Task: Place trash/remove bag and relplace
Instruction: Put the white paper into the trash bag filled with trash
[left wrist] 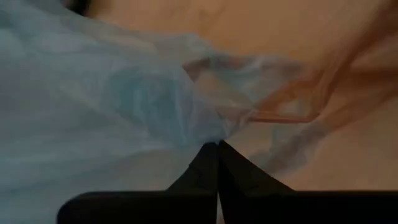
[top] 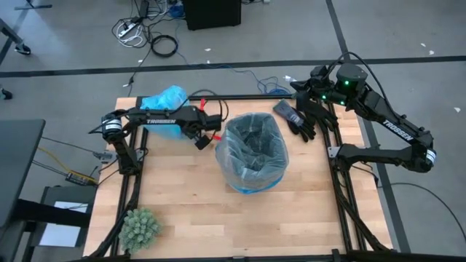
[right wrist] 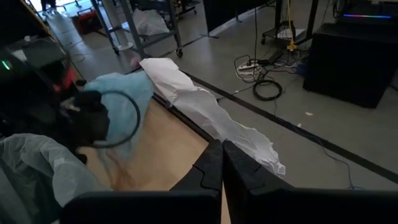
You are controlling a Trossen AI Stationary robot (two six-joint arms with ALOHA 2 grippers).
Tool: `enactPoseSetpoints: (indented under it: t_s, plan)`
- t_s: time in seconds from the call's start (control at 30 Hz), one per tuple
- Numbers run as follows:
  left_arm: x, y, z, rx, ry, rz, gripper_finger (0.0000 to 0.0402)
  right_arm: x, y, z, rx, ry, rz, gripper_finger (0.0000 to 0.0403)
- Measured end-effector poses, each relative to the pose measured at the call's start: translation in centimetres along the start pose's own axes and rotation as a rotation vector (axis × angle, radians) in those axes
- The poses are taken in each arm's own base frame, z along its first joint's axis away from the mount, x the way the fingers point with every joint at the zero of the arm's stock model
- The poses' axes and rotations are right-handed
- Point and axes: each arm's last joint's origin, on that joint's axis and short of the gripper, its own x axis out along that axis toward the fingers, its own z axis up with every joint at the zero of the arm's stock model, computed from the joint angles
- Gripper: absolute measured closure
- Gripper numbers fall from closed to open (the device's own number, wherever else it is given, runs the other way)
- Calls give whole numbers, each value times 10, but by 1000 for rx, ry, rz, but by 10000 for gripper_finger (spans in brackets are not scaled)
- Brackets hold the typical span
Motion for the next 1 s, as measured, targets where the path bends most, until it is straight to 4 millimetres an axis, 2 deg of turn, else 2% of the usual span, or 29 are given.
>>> enactPoseSetpoints:
  t_s: [0.13, 0.3, 0.43, 0.53, 0.63, 0.73, 0.9, 1.0]
  plan:
    - [-43, 14, 16, -15, -34, -17, 399, -1, 0, 0, -19, -1, 0, 403]
    - [-105, 39, 35, -77, -176, -52, 400, -3, 0, 1, -63, -6, 15, 403]
    - [-148, 60, 41, -141, -308, -81, 400, -3, 1, 1, -104, -5, 29, 403]
    - [-172, 75, 43, -197, -396, -104, 401, -2, 2, 3, -132, -32, 61, 403]
    - [-186, 90, 45, -250, -451, -116, 401, 0, 5, 11, -151, -111, 132, 403]
    - [-193, 102, 47, -291, -478, -121, 401, 13, 9, 15, -151, -155, 206, 403]
    - [-198, 112, 49, -334, -508, -129, 401, 65, 16, 2, -83, -62, 350, 403]
    - [-198, 113, 52, -355, -524, -137, 401, 93, 25, 4, -80, -16, 418, 403]
